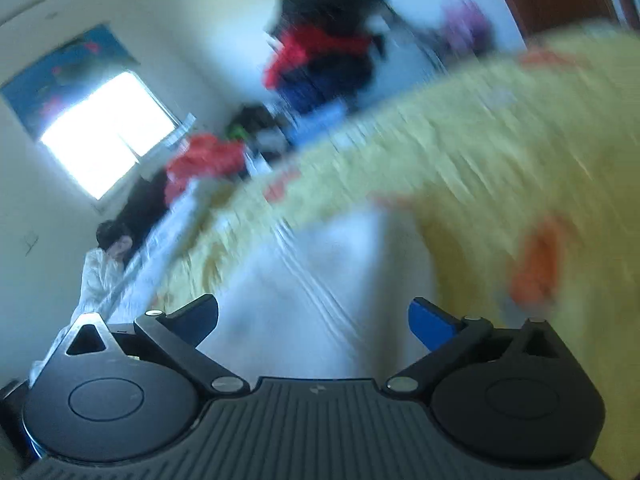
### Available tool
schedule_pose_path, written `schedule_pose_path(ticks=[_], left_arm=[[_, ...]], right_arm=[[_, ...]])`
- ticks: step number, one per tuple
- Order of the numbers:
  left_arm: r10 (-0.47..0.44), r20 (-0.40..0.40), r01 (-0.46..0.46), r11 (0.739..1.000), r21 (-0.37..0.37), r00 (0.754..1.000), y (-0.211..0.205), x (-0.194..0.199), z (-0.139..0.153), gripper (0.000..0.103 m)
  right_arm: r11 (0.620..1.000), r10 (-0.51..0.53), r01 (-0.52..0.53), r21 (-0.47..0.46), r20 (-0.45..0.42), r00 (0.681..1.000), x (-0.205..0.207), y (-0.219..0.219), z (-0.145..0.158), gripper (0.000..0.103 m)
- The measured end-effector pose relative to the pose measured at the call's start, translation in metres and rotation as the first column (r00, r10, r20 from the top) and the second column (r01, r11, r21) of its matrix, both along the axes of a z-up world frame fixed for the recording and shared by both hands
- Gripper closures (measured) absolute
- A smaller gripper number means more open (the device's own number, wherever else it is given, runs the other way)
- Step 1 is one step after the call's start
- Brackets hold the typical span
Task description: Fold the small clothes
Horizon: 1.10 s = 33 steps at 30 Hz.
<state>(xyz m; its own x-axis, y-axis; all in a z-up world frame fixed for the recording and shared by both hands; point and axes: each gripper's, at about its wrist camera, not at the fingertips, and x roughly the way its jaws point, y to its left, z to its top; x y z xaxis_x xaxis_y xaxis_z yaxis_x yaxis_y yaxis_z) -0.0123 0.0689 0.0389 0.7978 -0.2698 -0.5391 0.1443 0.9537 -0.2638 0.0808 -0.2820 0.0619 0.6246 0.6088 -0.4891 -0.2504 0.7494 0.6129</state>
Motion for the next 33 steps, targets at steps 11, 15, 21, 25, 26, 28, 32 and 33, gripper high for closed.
schedule_pose_path(ticks=[11,15,21,25,26,28,32,33], left_arm=[[-0.084,-0.338,-0.123,0.829,-0.546,0.937,0.037,0.049,-0.051,0.021],[-0.07,-0.31,-0.078,0.895,-0.44,0.948,0.026,0.042,-0.033,0.052],[-0.145,-0.273,0.024,0.916,-0.401,0.951,0.033,0.017,-0.006,0.061],[-0.144,-0.326,0.023,0.937,-0.35,0.934,0.027,0.013,-0.035,0.056],[-0.14,-0.316,0.017,0.931,-0.364,0.938,0.029,0.01,-0.036,0.052],[-0.13,-0.306,0.01,0.931,-0.364,0.943,0.033,0.005,-0.031,0.041],[-0.071,-0.224,0.027,0.98,-0.195,0.972,0.042,-0.023,0.001,0.036],[-0.035,-0.186,0.011,0.992,-0.129,0.982,0.043,-0.03,0.01,0.035]], right_arm=[[0.98,0.122,-0.077,0.181,-0.249,0.961,-0.011,0.007,-0.062,0.023],[0.982,0.173,-0.154,0.106,-0.208,0.963,-0.018,0.014,-0.055,0.046],[0.97,0.232,-0.225,0.089,-0.089,0.969,-0.048,-0.005,-0.012,0.054],[0.97,0.242,-0.243,0.016,-0.162,0.957,-0.057,-0.004,-0.034,0.055],[0.973,0.231,-0.23,0.026,-0.177,0.957,-0.057,-0.003,-0.042,0.051],[0.979,0.196,-0.182,0.089,-0.192,0.962,-0.057,-0.009,-0.046,0.036],[0.991,0.104,-0.088,0.099,-0.161,0.982,-0.059,-0.033,-0.025,0.026],[0.993,0.066,-0.053,0.101,-0.139,0.988,-0.059,-0.041,-0.017,0.026]])
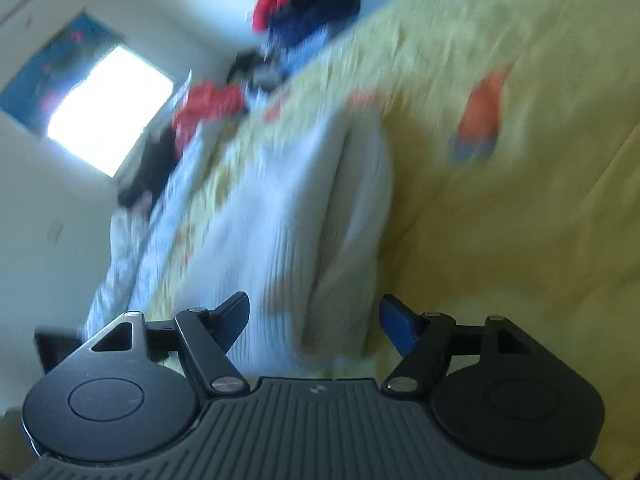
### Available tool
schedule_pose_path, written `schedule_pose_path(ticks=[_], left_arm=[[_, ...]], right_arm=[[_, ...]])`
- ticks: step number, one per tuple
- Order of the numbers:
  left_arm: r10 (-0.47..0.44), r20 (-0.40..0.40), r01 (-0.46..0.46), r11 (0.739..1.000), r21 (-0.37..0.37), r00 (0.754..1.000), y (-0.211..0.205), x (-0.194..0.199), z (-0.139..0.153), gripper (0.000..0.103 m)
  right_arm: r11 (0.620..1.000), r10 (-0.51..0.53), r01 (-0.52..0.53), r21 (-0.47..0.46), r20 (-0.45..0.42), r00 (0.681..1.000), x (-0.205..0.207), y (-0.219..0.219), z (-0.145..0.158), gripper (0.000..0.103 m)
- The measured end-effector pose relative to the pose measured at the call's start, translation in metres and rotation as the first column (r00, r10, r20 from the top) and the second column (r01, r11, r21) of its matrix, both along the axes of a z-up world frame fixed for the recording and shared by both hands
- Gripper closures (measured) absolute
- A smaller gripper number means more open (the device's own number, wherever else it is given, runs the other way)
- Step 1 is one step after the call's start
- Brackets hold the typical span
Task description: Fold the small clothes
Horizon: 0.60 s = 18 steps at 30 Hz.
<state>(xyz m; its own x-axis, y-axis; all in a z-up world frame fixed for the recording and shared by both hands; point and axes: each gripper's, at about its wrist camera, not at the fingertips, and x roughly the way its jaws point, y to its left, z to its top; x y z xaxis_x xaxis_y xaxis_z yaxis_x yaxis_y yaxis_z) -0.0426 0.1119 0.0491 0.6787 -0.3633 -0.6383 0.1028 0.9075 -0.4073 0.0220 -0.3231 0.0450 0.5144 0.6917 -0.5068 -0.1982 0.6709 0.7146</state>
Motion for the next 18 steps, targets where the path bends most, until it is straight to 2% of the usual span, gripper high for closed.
schedule_pose_path(ticks=[2,4,8,11,13,14,15,16,18], left_arm=[[0.064,0.086,-0.074,0.99,0.122,0.994,-0.003,-0.007,0.016,0.032],[0.09,0.17,-0.131,0.96,0.247,0.981,-0.022,-0.004,0.028,0.032],[-0.015,0.269,-0.094,0.916,0.389,0.963,-0.086,0.019,0.029,0.032],[-0.111,0.27,-0.034,0.876,0.482,0.956,-0.128,0.037,0.017,0.032],[-0.14,0.213,-0.001,0.835,0.551,0.967,-0.148,0.057,-0.001,0.031],[-0.138,0.195,0.006,0.831,0.557,0.971,-0.151,0.063,-0.01,0.031],[-0.134,0.211,-0.002,0.84,0.543,0.968,-0.149,0.064,-0.014,0.031],[-0.133,0.205,0.002,0.843,0.538,0.97,-0.147,0.065,-0.015,0.031],[-0.128,0.191,0.01,0.855,0.519,0.973,-0.145,0.068,-0.015,0.031]], right_arm=[[0.996,-0.087,0.087,0.0,0.063,0.994,0.003,-0.012,0.017,0.027],[0.992,-0.122,0.125,-0.015,0.138,0.983,0.012,-0.007,0.033,0.026],[0.994,-0.032,0.055,-0.093,0.235,0.972,0.053,0.055,0.053,0.023],[0.98,0.064,-0.018,-0.198,0.23,0.971,0.089,0.104,0.044,0.019],[0.942,0.107,-0.031,-0.335,0.209,0.972,0.106,0.132,0.031,0.02],[0.903,0.123,-0.03,-0.428,0.191,0.974,0.114,0.143,0.018,0.024],[0.868,0.156,-0.047,-0.494,0.18,0.971,0.119,0.15,0.005,0.024],[0.857,0.181,-0.038,-0.515,0.232,0.956,0.115,0.152,0.001,0.023],[0.857,0.183,-0.033,-0.515,0.243,0.953,0.112,0.15,-0.003,0.024]])
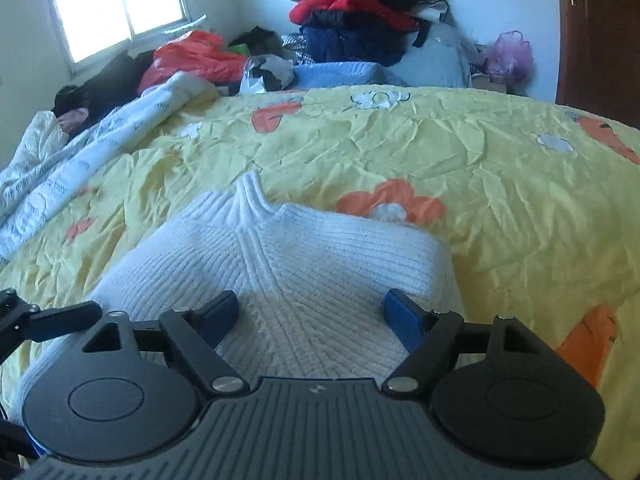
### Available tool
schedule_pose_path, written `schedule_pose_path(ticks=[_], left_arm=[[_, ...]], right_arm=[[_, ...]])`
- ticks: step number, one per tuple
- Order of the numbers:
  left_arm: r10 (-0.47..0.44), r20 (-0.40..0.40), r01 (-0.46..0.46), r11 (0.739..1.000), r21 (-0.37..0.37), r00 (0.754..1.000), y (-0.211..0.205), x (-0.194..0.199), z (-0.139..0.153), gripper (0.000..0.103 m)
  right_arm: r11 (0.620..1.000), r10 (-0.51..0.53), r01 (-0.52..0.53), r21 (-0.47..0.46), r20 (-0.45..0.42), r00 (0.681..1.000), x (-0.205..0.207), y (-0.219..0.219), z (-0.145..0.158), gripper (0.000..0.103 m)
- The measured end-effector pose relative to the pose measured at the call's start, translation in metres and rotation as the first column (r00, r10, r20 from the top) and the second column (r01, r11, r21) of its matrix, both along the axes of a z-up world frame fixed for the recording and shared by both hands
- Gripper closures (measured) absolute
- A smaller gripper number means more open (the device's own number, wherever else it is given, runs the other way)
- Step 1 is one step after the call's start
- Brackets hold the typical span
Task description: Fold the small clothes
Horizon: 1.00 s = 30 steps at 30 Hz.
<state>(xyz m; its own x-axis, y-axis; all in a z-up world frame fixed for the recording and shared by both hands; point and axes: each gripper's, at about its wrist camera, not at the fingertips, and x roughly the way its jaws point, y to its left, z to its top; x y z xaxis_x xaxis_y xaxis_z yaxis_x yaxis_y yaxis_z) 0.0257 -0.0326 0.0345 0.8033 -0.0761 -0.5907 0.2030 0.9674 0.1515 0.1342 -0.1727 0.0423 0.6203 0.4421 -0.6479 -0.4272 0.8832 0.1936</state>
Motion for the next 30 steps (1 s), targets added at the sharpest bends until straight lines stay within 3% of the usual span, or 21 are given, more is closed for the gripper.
schedule_pose_path(ticks=[6,8,10,13,15,17,18,20,30], left_arm=[[-0.004,-0.001,0.004,1.0,-0.015,1.0,0.002,0.007,0.0,0.031],[0.021,-0.002,-0.021,0.999,-0.04,1.0,0.007,-0.001,0.007,0.03],[0.044,0.002,-0.044,0.997,-0.062,0.999,0.013,-0.016,0.015,0.03],[0.046,-0.003,-0.046,0.995,-0.093,0.999,0.017,-0.033,0.021,0.03],[0.043,-0.015,-0.044,0.995,-0.09,0.999,0.015,-0.031,0.014,0.027],[0.045,-0.01,-0.046,0.996,-0.075,0.999,0.011,-0.027,0.008,0.025],[0.049,-0.011,-0.05,0.996,-0.074,0.999,0.01,-0.024,0.007,0.025],[0.051,-0.019,-0.052,0.996,-0.07,0.999,0.009,-0.022,0.008,0.025],[0.048,0.008,-0.048,0.997,-0.061,0.999,0.01,-0.028,0.006,0.024]], right_arm=[[1.0,0.023,-0.022,-0.016,0.018,1.0,-0.004,0.003,0.004,0.022],[1.0,-0.013,0.013,0.0,0.032,0.999,-0.015,-0.002,0.014,0.023],[0.998,-0.056,0.053,0.043,0.057,0.997,-0.037,-0.01,0.027,0.022],[0.993,-0.036,0.026,0.12,0.085,0.996,-0.071,-0.018,0.039,0.018],[0.995,-0.025,0.019,0.1,0.06,0.998,-0.079,-0.016,0.032,0.012],[1.0,-0.02,0.019,0.01,0.029,0.999,-0.075,-0.009,0.011,0.014],[1.0,-0.009,0.009,0.002,0.074,0.997,-0.076,-0.009,0.001,0.013],[0.999,-0.016,0.013,0.052,0.071,0.997,-0.074,-0.016,-0.002,0.012],[0.999,-0.013,0.009,0.047,0.079,0.997,-0.079,-0.013,0.0,0.011]])
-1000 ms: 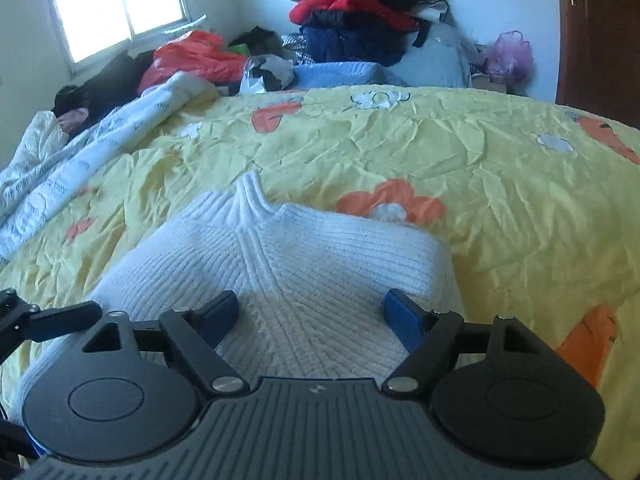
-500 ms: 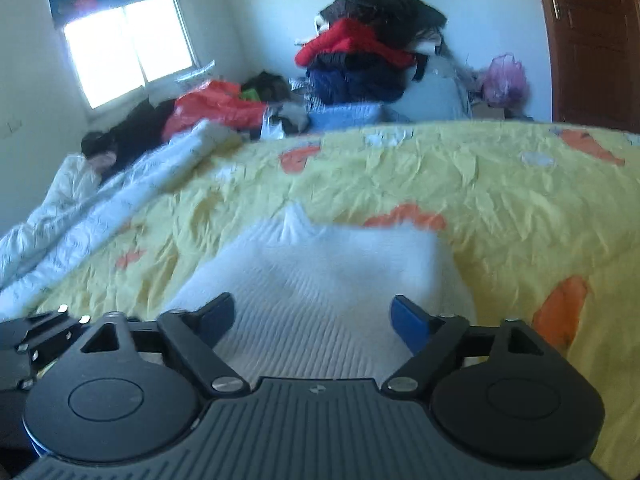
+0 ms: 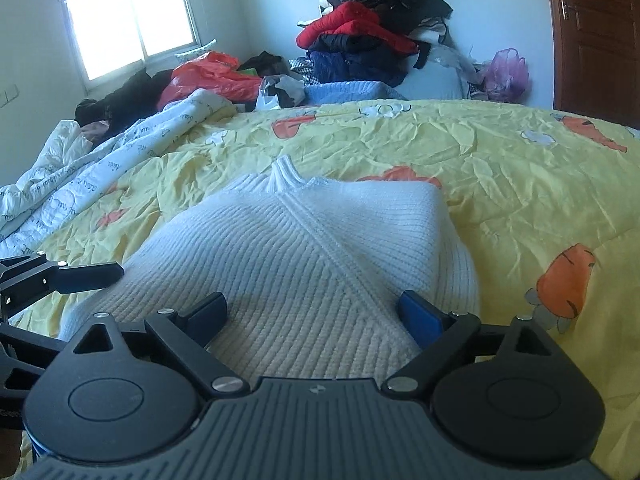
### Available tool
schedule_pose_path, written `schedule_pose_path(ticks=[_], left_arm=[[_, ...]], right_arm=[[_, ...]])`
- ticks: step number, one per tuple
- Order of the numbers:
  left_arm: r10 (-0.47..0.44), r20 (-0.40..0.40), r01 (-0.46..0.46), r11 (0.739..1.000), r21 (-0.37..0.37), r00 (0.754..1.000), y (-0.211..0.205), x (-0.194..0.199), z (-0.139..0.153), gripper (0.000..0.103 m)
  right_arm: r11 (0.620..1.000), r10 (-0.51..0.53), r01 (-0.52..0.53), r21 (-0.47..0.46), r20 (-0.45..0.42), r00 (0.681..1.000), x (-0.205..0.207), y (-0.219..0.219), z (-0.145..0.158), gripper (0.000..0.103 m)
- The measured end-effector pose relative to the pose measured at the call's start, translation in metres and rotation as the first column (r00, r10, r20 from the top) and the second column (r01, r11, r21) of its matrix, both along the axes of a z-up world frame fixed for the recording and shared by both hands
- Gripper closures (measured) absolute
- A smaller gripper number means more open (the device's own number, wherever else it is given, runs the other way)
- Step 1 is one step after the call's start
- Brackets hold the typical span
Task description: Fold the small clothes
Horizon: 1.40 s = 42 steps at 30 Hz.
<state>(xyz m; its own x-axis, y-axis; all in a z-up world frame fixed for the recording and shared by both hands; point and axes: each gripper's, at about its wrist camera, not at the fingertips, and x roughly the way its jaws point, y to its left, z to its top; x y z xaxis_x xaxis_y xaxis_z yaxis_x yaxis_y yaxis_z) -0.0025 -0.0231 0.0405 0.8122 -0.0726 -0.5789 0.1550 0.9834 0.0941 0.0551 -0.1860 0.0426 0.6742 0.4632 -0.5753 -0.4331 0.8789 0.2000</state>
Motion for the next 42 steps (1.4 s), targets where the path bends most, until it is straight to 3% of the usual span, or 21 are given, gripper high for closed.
schedule_pose_path(ticks=[3,6,9,14,18,21,24,29,36,42], left_arm=[[0.025,0.031,-0.024,0.999,-0.032,0.999,0.01,-0.016,0.012,0.024],[0.057,0.126,-0.053,0.998,-0.038,0.99,0.031,-0.049,0.021,0.024],[0.13,0.197,-0.122,0.991,-0.051,0.972,0.06,-0.08,0.021,0.015],[0.221,0.145,-0.207,0.973,-0.105,0.964,0.08,-0.092,0.009,0.014],[0.197,0.137,-0.184,0.977,-0.103,0.971,0.063,-0.099,-0.011,0.014],[0.163,0.123,-0.156,0.986,-0.063,0.979,0.044,-0.101,-0.022,0.014],[0.177,0.059,-0.176,0.984,-0.025,0.982,0.03,-0.095,-0.03,0.014],[0.212,0.002,-0.211,0.974,-0.084,0.977,0.035,-0.1,-0.035,0.014],[0.196,-0.049,-0.199,0.978,-0.064,0.979,0.034,-0.101,-0.048,0.013],[0.172,-0.095,-0.178,0.982,-0.056,0.981,0.033,-0.09,-0.057,0.001]], right_arm=[[0.998,-0.059,0.059,-0.01,0.022,0.998,-0.016,-0.002,0.011,0.007],[0.996,-0.087,0.086,0.013,0.025,0.996,-0.046,-0.016,0.023,0.008],[0.996,-0.089,0.088,0.018,0.058,0.994,-0.086,-0.033,0.023,0.001],[0.993,-0.109,0.11,-0.051,0.011,0.994,-0.123,-0.046,0.002,0.001],[0.993,-0.119,0.118,-0.019,-0.031,0.992,-0.132,-0.042,-0.009,0.001],[0.992,-0.117,0.116,-0.05,-0.018,0.993,-0.135,-0.031,-0.016,0.001],[0.989,-0.118,0.115,-0.091,-0.021,0.993,-0.133,-0.02,-0.021,0.001],[0.981,-0.147,0.145,-0.126,-0.009,0.989,-0.142,-0.012,-0.016,0.001],[0.975,-0.136,0.139,-0.171,0.032,0.99,-0.147,-0.01,-0.013,0.0],[0.972,-0.178,0.176,-0.155,-0.003,0.984,-0.128,-0.008,-0.04,0.001]])
